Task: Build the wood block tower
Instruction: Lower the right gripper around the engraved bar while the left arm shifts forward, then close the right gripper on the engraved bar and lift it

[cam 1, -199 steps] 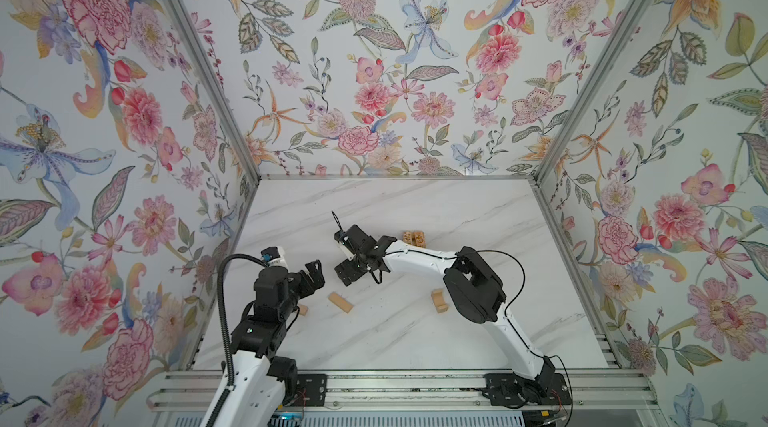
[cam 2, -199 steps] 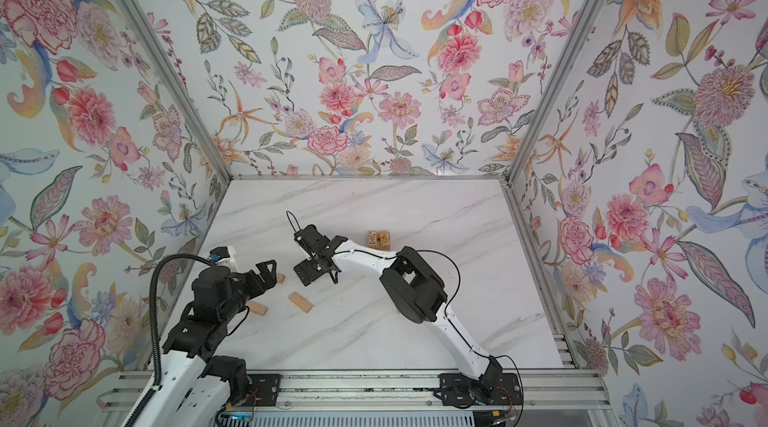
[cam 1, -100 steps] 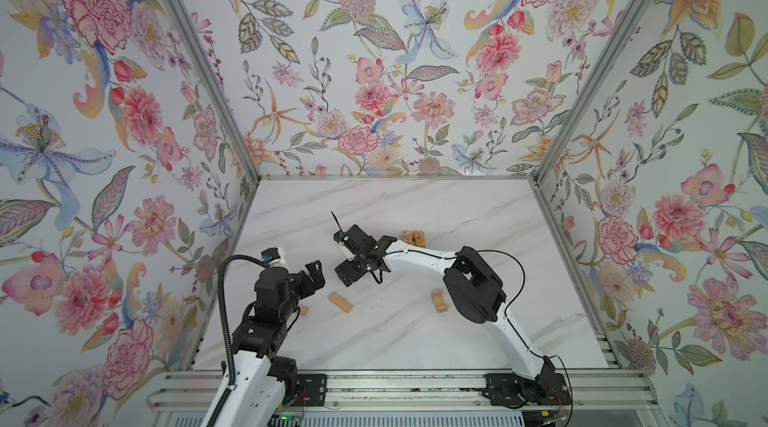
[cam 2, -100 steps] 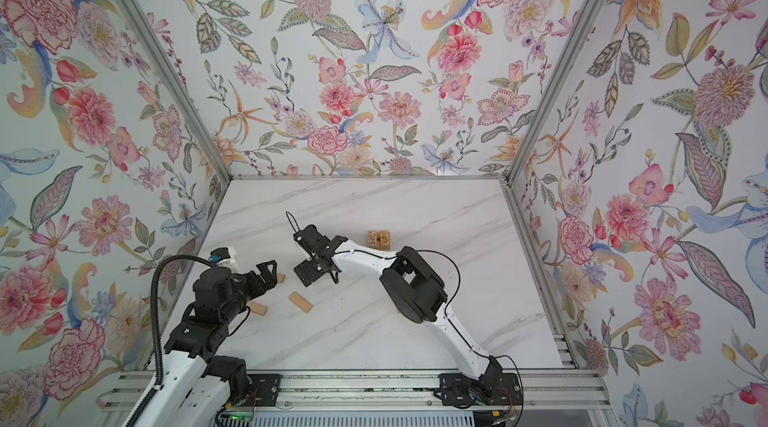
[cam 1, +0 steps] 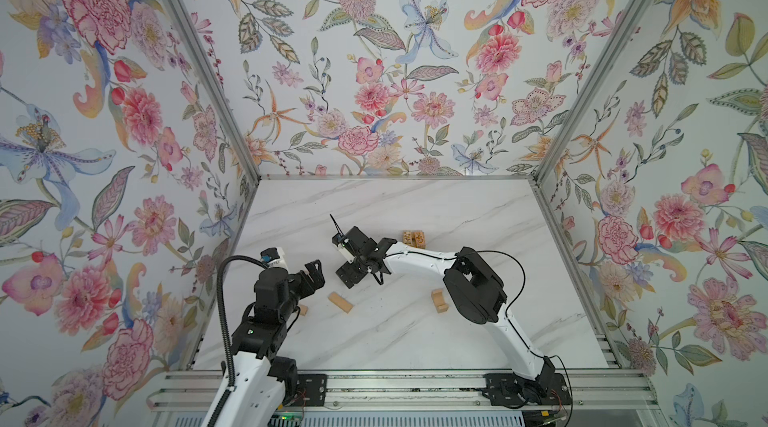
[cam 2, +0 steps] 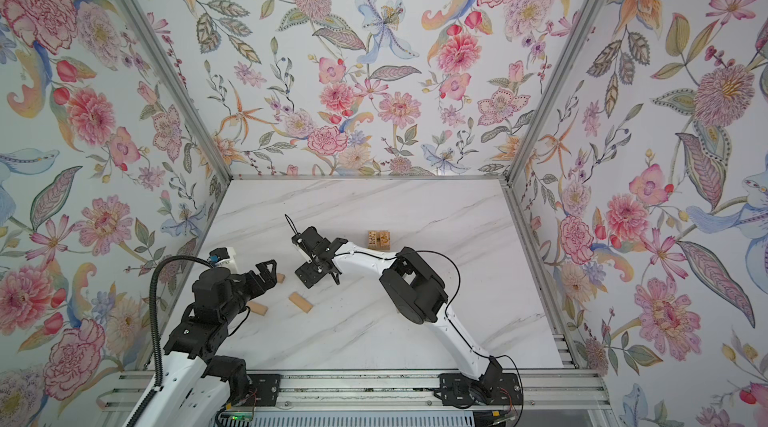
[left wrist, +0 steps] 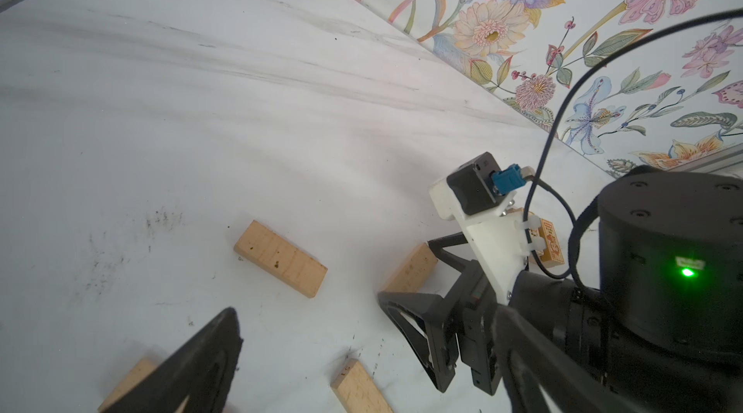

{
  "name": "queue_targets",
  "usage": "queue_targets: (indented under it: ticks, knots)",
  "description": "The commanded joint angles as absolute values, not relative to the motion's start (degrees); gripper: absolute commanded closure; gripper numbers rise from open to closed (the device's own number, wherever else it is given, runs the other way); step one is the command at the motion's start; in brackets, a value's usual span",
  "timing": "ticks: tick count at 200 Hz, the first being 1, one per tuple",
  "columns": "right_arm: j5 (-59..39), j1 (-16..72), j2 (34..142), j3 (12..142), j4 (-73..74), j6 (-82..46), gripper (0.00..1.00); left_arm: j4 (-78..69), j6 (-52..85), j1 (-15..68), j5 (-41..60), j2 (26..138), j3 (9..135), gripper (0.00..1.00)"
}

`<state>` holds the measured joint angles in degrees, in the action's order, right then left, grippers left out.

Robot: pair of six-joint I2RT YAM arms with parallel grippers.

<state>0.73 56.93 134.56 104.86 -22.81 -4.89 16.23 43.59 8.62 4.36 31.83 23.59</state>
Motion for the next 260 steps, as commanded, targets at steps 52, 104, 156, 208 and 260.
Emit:
queue_targets:
  ticks: [52,104,156,208,260]
  knots:
    - [-0.2,57.0,135.0,101.8,-25.6,-4.5,0.10,16.0,44.6,7.9,5.9,30.8,22.3,0.01]
    - [0.1,57.1,135.0,100.9,-25.3,-4.9,0.09,15.8,44.3,7.8,5.8,31.1,22.1,0.01]
    - [1.5,57.1,134.6,100.4,-25.2,-5.7,0.24,15.2,44.2,7.8,6.1,31.6,22.0,0.01]
    - [3.0,56.6,132.5,99.0,-25.3,-7.5,0.27,14.9,44.2,7.7,6.3,31.6,21.5,0.01]
    - [3.9,55.3,130.1,98.9,-27.1,-11.0,0.28,14.9,43.3,7.8,6.8,31.5,22.0,0.01]
